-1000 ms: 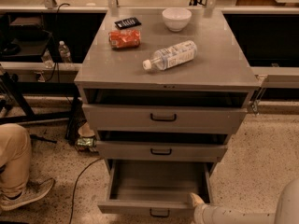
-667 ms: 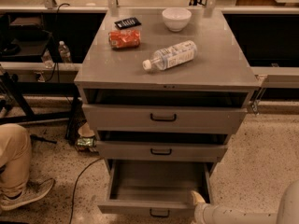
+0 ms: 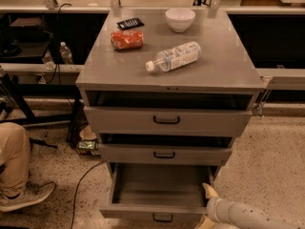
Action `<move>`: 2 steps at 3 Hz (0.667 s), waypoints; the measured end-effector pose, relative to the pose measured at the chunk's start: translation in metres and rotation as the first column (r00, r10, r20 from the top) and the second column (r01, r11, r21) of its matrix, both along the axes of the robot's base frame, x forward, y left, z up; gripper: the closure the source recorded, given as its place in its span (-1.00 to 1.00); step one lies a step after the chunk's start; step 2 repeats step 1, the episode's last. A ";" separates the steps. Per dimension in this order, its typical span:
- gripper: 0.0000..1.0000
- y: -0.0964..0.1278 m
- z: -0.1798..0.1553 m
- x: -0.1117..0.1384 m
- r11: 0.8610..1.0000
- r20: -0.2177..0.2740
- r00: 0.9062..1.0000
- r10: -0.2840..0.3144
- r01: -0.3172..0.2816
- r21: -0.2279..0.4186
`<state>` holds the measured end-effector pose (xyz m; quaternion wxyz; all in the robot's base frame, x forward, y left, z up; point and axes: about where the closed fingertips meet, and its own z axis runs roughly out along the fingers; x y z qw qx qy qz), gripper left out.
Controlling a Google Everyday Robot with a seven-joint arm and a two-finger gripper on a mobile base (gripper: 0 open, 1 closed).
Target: Open bottom drawer
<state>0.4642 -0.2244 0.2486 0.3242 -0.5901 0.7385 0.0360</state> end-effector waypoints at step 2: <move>-1.00 -0.014 0.033 0.017 1.000 0.036 0.999 -0.028 0.028 0.001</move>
Offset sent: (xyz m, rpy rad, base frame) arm 0.0000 0.0000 0.0000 0.0000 0.0000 0.0000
